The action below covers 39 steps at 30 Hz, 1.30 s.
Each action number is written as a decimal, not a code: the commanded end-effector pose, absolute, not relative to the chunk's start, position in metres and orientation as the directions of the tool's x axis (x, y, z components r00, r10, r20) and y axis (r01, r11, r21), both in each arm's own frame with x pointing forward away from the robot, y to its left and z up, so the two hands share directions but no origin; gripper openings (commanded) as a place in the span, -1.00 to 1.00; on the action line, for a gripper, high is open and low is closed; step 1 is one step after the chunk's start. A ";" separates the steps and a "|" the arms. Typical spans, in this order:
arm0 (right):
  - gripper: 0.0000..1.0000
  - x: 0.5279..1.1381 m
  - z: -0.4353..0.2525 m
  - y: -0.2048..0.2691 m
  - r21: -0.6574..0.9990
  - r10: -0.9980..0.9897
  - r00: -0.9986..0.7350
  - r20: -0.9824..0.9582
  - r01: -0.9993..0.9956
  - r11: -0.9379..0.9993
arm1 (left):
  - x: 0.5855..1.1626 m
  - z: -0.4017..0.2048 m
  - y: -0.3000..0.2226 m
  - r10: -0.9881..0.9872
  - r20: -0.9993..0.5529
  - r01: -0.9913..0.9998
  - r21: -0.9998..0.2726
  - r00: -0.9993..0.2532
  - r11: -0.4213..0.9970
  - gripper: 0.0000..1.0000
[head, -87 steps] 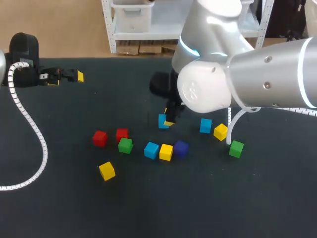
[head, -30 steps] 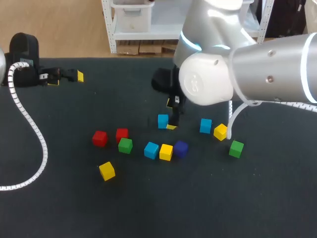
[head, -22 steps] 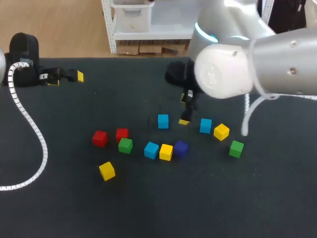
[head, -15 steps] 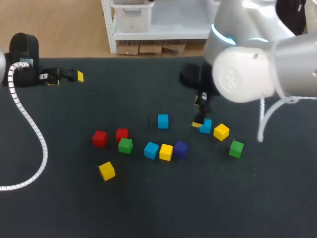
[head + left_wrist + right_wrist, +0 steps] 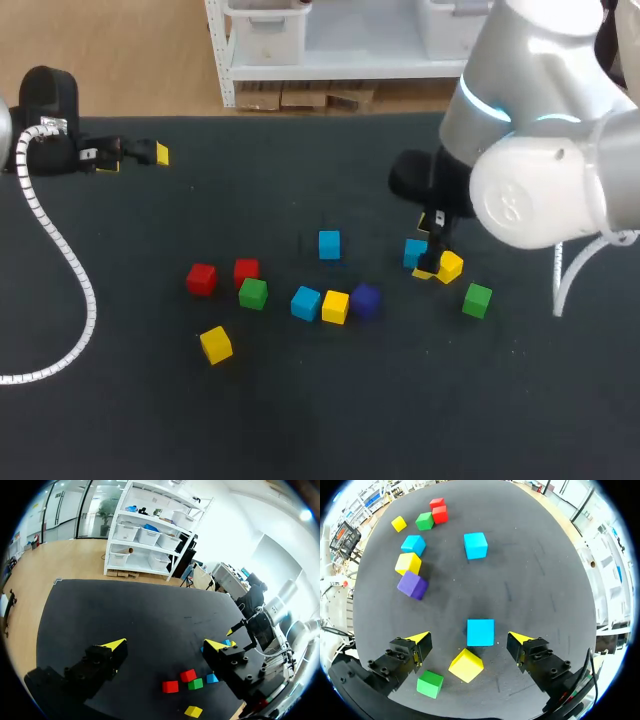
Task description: Place the blue cubes, place green cubes on the blue cubes, place the yellow cubes on the green cubes, then place the red cubes on the yellow cubes, and place purple cube on the red cubes.
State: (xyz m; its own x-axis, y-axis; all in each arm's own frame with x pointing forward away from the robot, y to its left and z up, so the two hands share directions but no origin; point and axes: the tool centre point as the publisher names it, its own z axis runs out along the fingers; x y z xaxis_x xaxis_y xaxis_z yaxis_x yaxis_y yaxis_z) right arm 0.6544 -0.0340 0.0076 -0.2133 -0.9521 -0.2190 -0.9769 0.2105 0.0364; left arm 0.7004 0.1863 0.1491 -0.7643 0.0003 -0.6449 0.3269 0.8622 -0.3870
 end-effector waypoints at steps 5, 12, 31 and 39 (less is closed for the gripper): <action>0.57 0.657 -0.002 -0.036 0.034 -0.952 -0.214 -0.217 -0.977 0.212 | 0.700 0.150 0.185 0.001 -0.642 0.322 -0.384 -0.767 0.866 1.00; -0.02 0.661 -0.006 -0.035 0.038 -0.954 -0.204 -0.220 -0.979 0.201 | 0.700 0.150 0.185 0.001 -0.642 0.322 -0.384 -0.767 0.866 1.00; -1.00 0.674 0.009 -0.012 0.024 -0.959 -0.155 -0.236 -0.988 0.154 | 0.700 0.150 0.185 0.001 -0.642 0.322 -0.384 -0.767 0.866 1.00; -1.00 0.687 0.011 0.019 0.013 -0.969 -0.049 -0.242 -0.999 0.047 | 0.700 0.150 0.185 0.001 -0.642 0.322 -0.384 -0.767 0.866 1.00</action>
State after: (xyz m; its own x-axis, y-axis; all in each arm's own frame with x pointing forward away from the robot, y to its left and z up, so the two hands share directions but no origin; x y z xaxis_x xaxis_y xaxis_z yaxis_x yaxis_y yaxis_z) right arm 0.6765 0.0076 0.0140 -0.0542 -0.9658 -0.2536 -0.9981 0.0599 -0.0147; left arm 0.7004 0.1863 0.1491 -0.7643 0.0003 -0.6449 0.3269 0.8622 -0.3870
